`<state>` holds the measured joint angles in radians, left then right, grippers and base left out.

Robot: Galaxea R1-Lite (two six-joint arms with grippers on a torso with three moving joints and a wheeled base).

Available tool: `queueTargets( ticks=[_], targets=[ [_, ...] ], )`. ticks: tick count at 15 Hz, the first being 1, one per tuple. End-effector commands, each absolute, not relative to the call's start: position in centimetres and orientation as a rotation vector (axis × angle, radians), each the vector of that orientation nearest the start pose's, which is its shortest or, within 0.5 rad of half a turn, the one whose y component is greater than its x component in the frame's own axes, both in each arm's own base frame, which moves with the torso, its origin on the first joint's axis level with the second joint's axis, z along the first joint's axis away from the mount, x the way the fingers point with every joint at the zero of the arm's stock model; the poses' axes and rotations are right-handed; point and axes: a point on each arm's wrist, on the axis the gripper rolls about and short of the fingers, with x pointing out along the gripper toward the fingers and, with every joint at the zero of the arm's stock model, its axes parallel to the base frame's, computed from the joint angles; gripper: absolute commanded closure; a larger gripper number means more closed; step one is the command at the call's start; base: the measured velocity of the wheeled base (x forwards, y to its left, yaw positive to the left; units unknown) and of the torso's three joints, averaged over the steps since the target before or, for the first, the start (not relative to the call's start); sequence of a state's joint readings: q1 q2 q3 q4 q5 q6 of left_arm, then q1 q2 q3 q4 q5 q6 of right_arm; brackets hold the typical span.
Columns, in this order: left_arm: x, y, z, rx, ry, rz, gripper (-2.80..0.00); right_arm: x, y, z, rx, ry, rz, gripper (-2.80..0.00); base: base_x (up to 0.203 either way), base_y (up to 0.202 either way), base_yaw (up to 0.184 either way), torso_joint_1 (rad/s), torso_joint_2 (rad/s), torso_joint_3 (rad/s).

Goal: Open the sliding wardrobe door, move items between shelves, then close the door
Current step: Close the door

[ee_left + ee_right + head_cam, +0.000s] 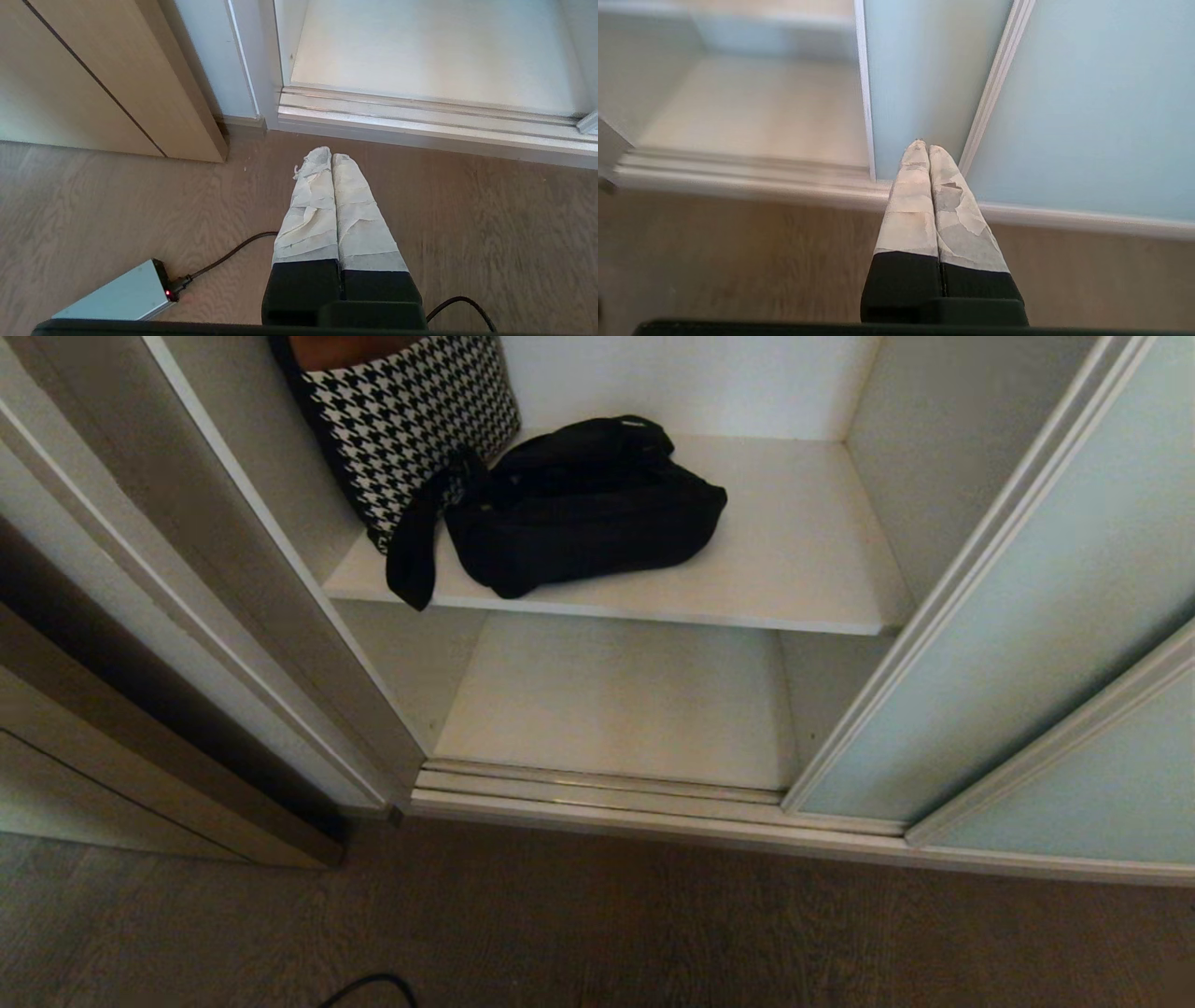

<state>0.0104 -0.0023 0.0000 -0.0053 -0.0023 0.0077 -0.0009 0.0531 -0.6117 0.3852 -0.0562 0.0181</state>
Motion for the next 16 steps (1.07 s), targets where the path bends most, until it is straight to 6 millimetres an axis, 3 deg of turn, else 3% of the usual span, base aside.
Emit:
queueTargets(
  ticks=[1,5,8,10,16],
  targets=[
    [-2.3,0.0,7.6,0.008,-0.005,0.008,0.00,-10.6,-0.2,22.8,0.024,-0.103,-0.052,0.00,0.000,0.000,0.000,0.000,0.00,0.000],
    [-2.3,0.0,7.6,0.008,-0.005,0.008,0.00,-7.9,-0.6,27.4,0.066,0.081,-0.132,0.00,0.000,0.000,0.000,0.000,0.00,0.000],
    [-2.3,0.0,7.6,0.008,-0.005,0.009,0.00,-4.4,-0.9,31.1,0.227,0.116,-0.289,0.00,0.000,0.000,0.000,0.000,0.00,0.000],
    [-2.3,0.0,7.6,0.008,-0.005,0.009,0.00,-3.2,-1.0,33.3,0.319,0.082,-0.357,0.00,0.000,0.000,0.000,0.000,0.00,0.000],
    [-2.3,0.0,7.6,0.008,-0.005,0.009,0.00,-1.6,-0.8,35.5,0.341,0.026,-0.436,0.00,0.000,0.000,0.000,0.000,0.00,0.000]
  ],
)
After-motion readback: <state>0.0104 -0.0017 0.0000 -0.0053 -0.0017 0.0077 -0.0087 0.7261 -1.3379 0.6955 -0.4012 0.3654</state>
